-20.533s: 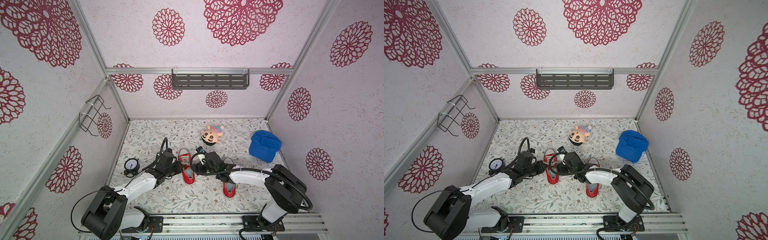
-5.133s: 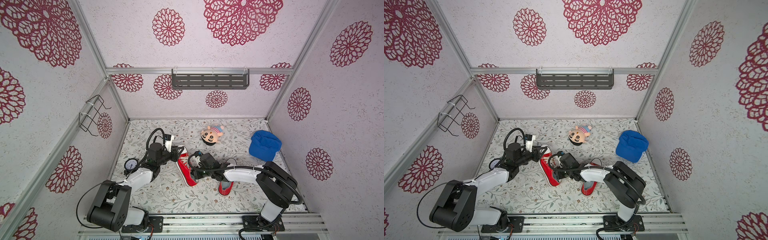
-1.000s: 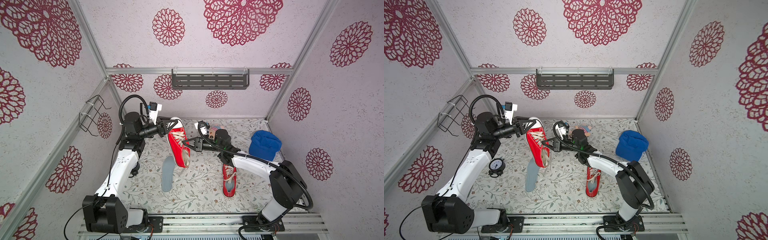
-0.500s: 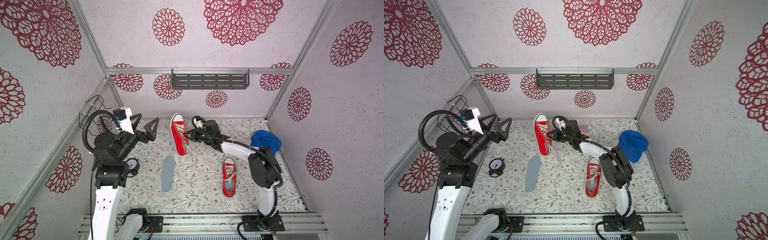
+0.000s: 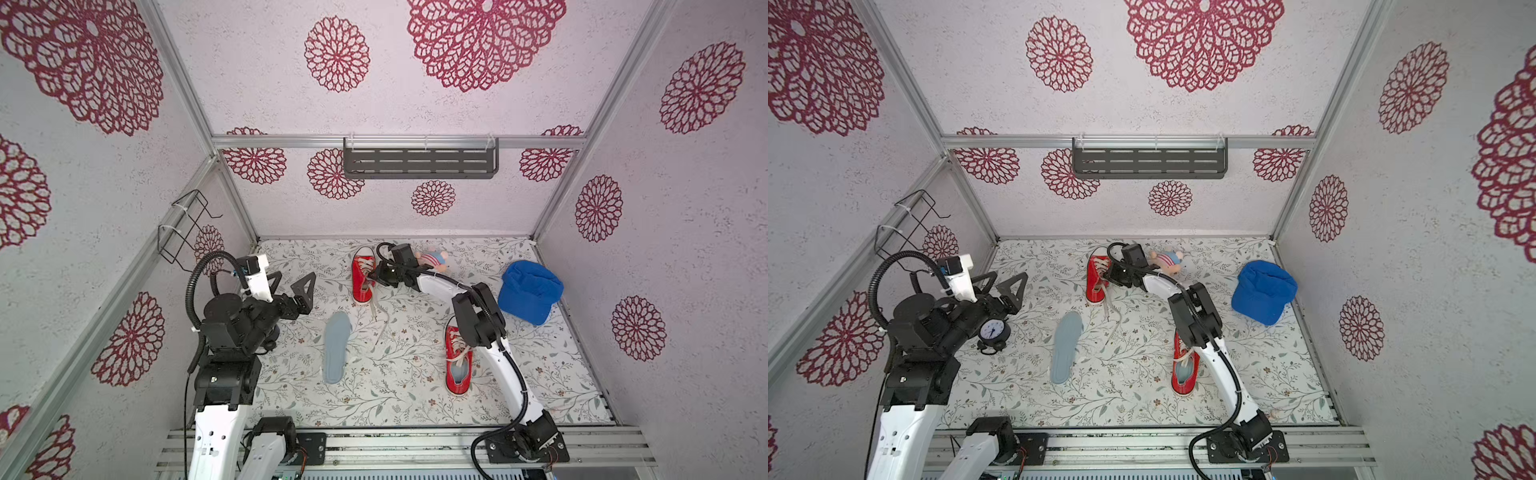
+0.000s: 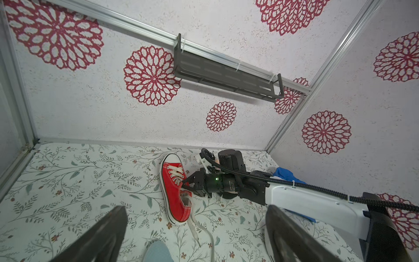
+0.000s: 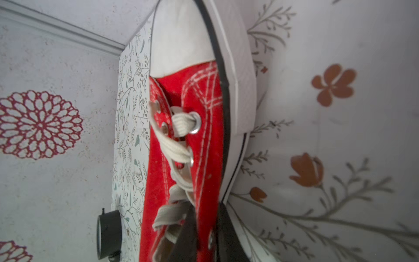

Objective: Remove the insole from the shoe
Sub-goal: Place the shoe at the center of the board.

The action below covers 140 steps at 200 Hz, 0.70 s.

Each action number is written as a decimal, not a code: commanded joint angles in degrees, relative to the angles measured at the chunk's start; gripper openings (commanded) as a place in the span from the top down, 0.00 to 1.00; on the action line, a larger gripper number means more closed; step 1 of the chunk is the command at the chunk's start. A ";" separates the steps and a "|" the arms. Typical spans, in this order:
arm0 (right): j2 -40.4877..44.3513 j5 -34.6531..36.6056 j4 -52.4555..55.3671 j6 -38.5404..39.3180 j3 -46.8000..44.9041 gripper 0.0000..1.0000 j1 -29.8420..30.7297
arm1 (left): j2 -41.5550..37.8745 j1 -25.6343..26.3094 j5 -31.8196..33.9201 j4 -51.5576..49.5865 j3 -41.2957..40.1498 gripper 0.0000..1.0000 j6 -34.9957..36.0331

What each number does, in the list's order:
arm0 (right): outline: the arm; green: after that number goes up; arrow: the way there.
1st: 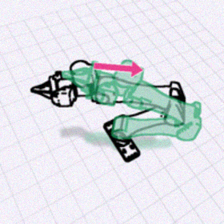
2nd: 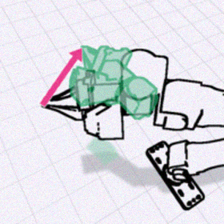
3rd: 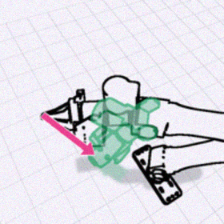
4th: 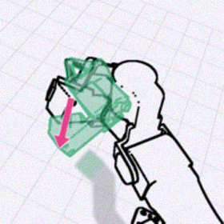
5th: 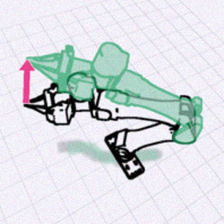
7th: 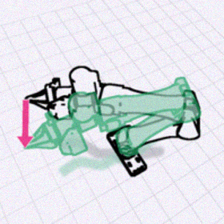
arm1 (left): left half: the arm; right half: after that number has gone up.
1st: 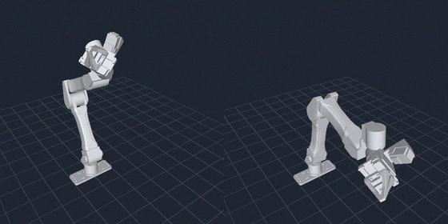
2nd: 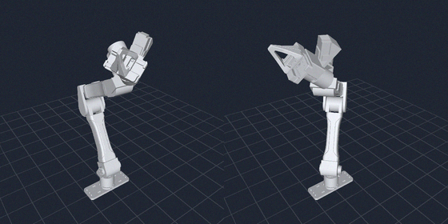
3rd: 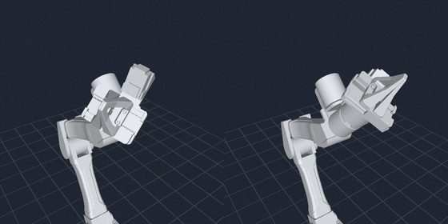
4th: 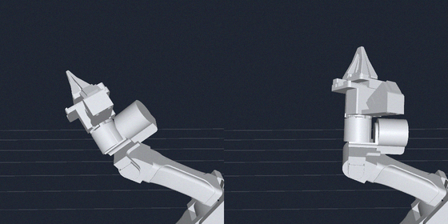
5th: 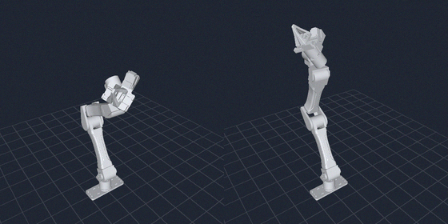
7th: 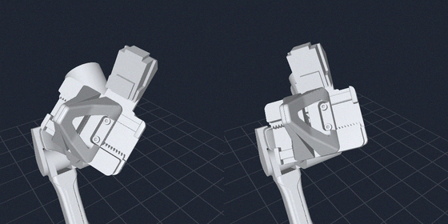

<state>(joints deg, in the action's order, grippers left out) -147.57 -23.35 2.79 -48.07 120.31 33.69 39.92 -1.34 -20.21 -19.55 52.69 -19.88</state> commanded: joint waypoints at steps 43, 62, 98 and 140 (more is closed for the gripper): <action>11.64 9.02 6.48 11.14 -1.25 0.39 0.76 | -0.50 -0.22 0.26 -1.22 -1.42 0.02 0.83; 18.29 12.39 7.53 15.04 -5.55 0.35 1.06 | -0.63 -0.19 0.36 -1.01 -2.07 0.01 0.72; 36.52 16.01 5.78 20.49 -21.01 0.30 1.37 | -0.06 -0.13 -1.46 1.56 -5.35 0.01 -2.31; 60.86 27.31 13.06 26.54 -43.63 0.18 1.04 | 3.68 4.89 -4.56 12.15 -13.76 0.01 -9.33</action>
<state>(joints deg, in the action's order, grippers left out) -97.12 -5.13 10.37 -27.33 85.43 34.87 41.39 -0.05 -22.90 -15.18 43.03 -24.53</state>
